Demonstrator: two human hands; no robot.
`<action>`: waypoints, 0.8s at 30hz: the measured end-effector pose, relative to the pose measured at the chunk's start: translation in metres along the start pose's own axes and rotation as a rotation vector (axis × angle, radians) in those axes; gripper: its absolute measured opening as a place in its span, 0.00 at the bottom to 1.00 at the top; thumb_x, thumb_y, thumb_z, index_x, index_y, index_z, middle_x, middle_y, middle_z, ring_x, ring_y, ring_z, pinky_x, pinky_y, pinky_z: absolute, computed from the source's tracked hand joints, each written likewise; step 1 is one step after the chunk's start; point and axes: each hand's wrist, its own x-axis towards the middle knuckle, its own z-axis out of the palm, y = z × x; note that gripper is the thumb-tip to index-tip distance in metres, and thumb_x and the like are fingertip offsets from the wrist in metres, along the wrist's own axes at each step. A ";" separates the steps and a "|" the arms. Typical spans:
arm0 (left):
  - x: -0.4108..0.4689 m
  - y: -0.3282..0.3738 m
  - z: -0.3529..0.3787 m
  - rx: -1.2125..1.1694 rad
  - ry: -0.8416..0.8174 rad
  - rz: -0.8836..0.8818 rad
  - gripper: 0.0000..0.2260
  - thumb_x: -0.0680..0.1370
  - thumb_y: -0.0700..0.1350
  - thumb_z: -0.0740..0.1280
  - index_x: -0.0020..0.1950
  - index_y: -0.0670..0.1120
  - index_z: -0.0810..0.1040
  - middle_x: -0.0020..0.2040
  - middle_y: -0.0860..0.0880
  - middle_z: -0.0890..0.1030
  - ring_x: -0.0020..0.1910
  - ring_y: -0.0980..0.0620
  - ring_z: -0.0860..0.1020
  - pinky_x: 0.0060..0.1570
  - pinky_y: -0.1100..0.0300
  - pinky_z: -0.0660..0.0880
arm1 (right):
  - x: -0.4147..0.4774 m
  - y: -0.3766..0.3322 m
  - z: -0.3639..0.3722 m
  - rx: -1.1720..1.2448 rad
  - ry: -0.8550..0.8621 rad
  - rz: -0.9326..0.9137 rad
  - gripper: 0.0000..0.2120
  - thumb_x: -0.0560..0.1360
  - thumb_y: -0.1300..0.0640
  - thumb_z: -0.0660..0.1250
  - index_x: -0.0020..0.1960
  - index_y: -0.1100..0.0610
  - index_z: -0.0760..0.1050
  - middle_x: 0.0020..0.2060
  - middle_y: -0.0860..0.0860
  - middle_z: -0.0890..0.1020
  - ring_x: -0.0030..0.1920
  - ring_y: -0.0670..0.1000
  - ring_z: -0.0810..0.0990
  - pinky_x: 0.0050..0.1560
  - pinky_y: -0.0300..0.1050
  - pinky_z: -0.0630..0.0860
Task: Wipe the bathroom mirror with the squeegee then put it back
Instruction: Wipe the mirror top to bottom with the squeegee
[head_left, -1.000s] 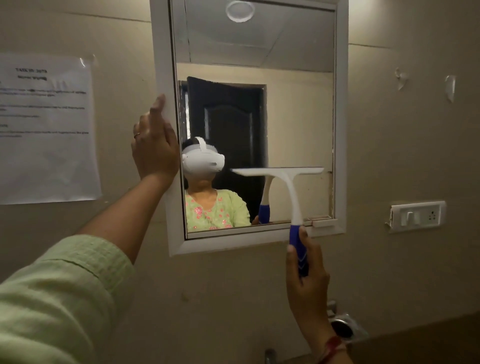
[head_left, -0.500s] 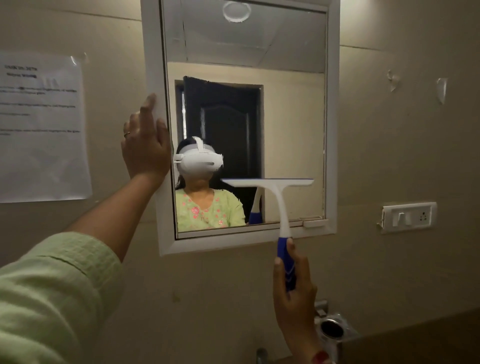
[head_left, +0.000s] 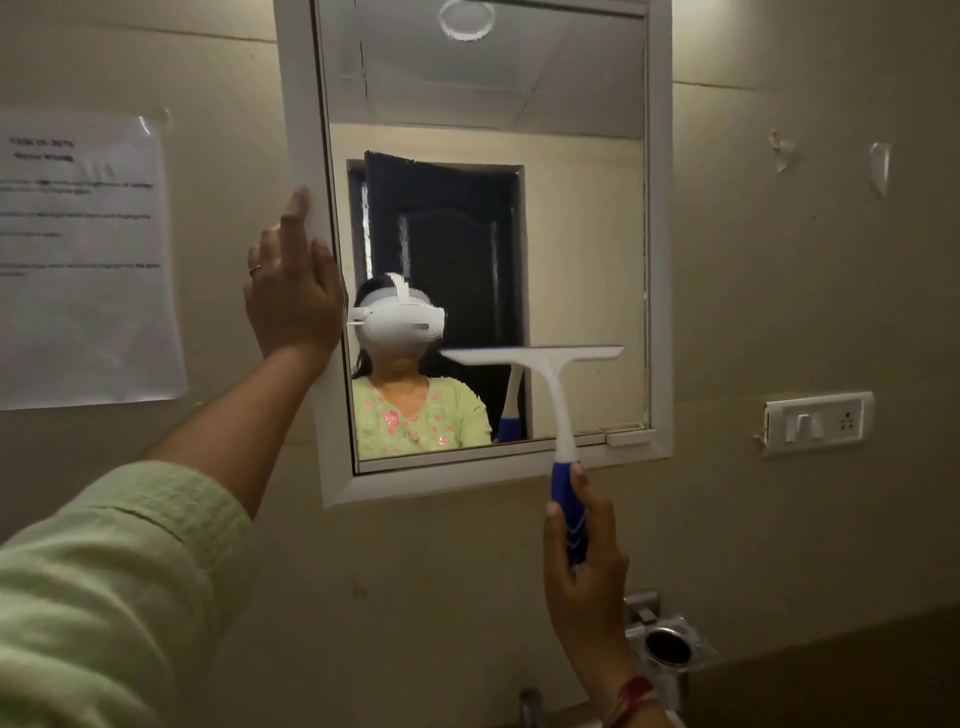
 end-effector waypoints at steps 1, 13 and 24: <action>-0.001 -0.001 0.000 0.000 0.000 -0.002 0.20 0.80 0.46 0.52 0.72 0.50 0.62 0.57 0.38 0.75 0.55 0.38 0.72 0.49 0.46 0.70 | 0.009 -0.004 0.001 0.004 0.003 -0.009 0.19 0.76 0.52 0.58 0.61 0.32 0.61 0.39 0.42 0.77 0.28 0.43 0.75 0.24 0.29 0.70; -0.008 -0.001 0.002 0.011 0.009 -0.023 0.20 0.80 0.46 0.52 0.73 0.51 0.61 0.57 0.39 0.75 0.54 0.37 0.73 0.49 0.46 0.70 | -0.018 0.004 -0.003 -0.026 -0.014 0.027 0.19 0.75 0.48 0.57 0.60 0.28 0.60 0.30 0.48 0.73 0.27 0.43 0.74 0.24 0.29 0.69; -0.030 -0.001 -0.001 0.015 -0.027 -0.003 0.20 0.81 0.44 0.53 0.74 0.49 0.60 0.55 0.37 0.75 0.52 0.37 0.73 0.47 0.45 0.71 | -0.005 0.004 -0.007 -0.048 -0.025 -0.010 0.19 0.76 0.54 0.58 0.64 0.38 0.62 0.31 0.49 0.74 0.28 0.44 0.75 0.25 0.28 0.69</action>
